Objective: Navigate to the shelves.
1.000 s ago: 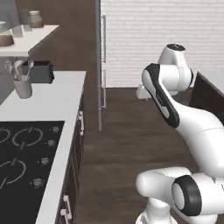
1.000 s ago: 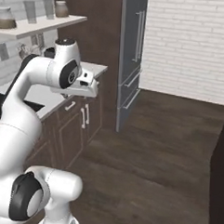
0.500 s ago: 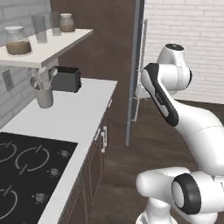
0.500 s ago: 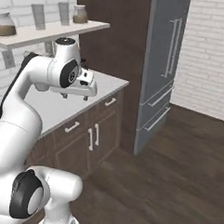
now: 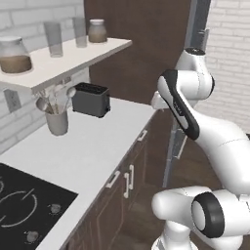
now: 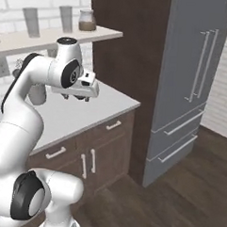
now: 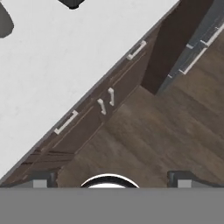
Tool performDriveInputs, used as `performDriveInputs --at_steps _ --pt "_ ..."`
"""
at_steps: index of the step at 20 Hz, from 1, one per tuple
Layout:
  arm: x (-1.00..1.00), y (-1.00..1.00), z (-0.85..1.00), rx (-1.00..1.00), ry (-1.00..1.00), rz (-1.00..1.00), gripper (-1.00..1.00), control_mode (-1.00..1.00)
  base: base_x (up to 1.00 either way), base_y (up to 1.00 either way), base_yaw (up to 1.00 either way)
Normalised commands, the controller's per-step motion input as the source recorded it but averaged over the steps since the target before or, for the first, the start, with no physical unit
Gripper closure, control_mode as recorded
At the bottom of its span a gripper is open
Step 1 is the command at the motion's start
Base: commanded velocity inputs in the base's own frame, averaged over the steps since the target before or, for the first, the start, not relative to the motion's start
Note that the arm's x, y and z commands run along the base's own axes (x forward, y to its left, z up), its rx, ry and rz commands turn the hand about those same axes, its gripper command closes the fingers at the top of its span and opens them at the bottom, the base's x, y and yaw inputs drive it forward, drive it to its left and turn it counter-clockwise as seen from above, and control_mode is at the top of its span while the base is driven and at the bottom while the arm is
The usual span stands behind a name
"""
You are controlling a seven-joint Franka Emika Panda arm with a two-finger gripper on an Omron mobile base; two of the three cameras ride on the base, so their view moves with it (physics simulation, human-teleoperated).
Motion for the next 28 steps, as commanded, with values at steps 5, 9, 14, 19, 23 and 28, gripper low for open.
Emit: performDriveInputs --at_steps 5,9,14,19,23,28 --pt "0.0 0.0 0.0 0.0 0.0 0.0 -1.0 1.0 1.0 -0.37 0.43" --pt "0.0 0.0 0.0 0.0 0.0 0.0 -1.0 1.0 1.0 -0.25 0.46" --pt "0.0 0.0 0.0 0.0 0.0 0.0 -1.0 1.0 1.0 -0.06 0.53" --pt "0.0 0.0 0.0 0.0 0.0 0.0 -1.0 1.0 0.62 -0.28 0.47" --pt "0.0 0.0 0.0 0.0 0.0 0.0 -1.0 1.0 0.48 -0.3 0.44" --pt "0.0 0.0 0.0 0.0 0.0 0.0 -1.0 1.0 0.65 -0.13 0.48"
